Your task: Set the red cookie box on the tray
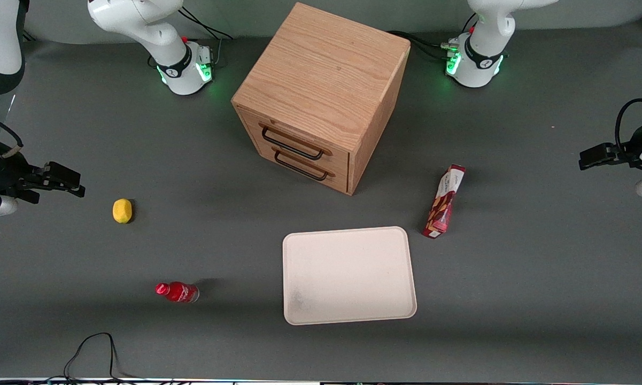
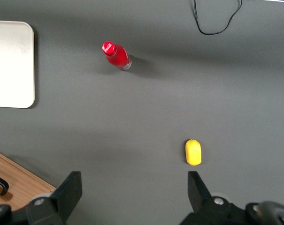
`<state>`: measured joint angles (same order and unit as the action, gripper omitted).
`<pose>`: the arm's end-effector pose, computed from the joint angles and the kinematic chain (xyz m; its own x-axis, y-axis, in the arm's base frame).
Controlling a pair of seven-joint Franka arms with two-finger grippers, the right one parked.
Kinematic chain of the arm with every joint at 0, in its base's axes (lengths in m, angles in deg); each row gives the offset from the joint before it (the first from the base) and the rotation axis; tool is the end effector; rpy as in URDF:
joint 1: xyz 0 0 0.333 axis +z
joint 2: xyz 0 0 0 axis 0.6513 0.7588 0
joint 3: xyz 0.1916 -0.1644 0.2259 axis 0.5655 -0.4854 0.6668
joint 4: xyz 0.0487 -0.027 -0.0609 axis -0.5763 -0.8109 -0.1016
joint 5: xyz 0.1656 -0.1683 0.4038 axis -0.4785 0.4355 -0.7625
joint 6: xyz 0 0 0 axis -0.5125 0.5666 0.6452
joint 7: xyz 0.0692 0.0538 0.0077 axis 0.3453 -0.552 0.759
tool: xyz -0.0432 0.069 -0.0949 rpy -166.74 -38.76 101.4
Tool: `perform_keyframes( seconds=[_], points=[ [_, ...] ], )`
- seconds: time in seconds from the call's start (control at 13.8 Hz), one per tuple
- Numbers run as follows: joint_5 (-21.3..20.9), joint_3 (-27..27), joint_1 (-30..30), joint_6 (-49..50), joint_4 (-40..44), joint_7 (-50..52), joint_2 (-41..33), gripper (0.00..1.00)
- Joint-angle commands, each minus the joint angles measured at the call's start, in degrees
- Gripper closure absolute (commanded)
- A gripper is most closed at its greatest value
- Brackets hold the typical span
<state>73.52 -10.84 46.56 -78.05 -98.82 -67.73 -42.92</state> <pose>0.6485 0.0414 0.5600 0.9899 0.0278 -0.1389 0.0213 -0.9986 -0.0475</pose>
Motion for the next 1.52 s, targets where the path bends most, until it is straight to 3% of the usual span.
perform_keyframes(
  seconds=[0.0,1.01,1.45],
  points=[
    [1.00,0.19,-0.55,2.24,2.19,-0.21,0.64,0.00],
    [1.00,0.01,-0.74,6.11,6.67,-0.21,4.24,0.00],
    [1.44,-1.65,-4.95,7.87,7.64,1.45,3.89,0.00]
  ],
)
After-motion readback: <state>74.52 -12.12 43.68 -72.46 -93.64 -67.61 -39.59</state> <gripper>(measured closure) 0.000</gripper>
